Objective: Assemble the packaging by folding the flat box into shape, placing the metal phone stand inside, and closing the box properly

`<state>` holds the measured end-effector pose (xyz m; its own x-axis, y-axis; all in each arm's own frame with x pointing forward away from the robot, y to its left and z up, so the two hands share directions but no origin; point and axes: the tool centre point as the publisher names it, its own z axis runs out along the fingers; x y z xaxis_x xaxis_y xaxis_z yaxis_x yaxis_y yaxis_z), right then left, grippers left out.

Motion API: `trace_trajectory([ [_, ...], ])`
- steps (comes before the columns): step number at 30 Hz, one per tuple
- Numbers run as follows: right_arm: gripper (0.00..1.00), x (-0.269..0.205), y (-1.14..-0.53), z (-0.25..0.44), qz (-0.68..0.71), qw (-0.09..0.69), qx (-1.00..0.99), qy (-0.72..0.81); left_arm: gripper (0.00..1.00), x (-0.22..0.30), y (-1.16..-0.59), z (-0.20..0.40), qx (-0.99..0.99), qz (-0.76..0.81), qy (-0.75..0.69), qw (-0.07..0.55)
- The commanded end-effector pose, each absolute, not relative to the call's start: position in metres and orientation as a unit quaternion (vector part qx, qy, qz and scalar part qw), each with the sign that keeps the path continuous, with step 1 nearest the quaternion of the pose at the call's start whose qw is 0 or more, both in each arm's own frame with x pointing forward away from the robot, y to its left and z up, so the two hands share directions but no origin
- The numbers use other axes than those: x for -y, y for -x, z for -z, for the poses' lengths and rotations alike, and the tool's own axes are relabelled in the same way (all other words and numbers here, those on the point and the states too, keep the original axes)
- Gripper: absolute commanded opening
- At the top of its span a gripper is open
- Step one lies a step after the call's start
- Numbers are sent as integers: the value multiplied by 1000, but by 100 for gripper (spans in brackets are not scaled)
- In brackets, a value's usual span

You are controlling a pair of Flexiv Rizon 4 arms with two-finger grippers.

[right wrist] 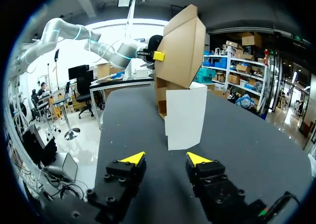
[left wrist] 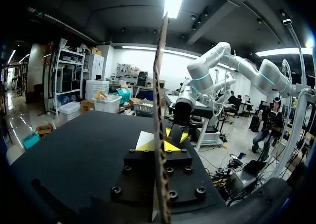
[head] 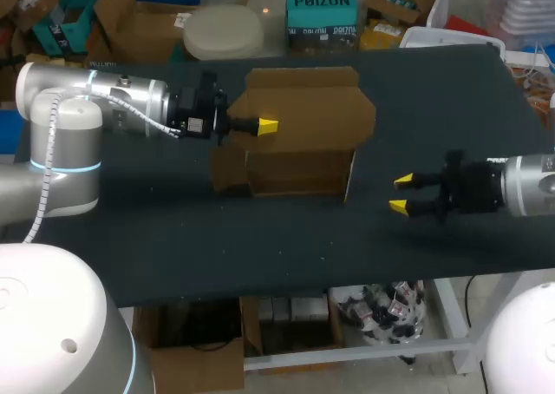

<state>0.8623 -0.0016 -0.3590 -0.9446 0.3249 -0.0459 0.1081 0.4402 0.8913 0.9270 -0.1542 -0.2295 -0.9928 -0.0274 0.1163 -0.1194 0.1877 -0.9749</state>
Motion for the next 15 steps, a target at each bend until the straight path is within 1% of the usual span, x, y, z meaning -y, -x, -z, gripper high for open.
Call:
trace_trajectory([
  [1,49,-6,-872,362,-513,87,-846,-113,0,153,-928,233,770,-635,-46,38],
  [15,50,-25,-896,364,-505,91,-856,-63,0,153,-928,233,770,-635,-46,38],
])
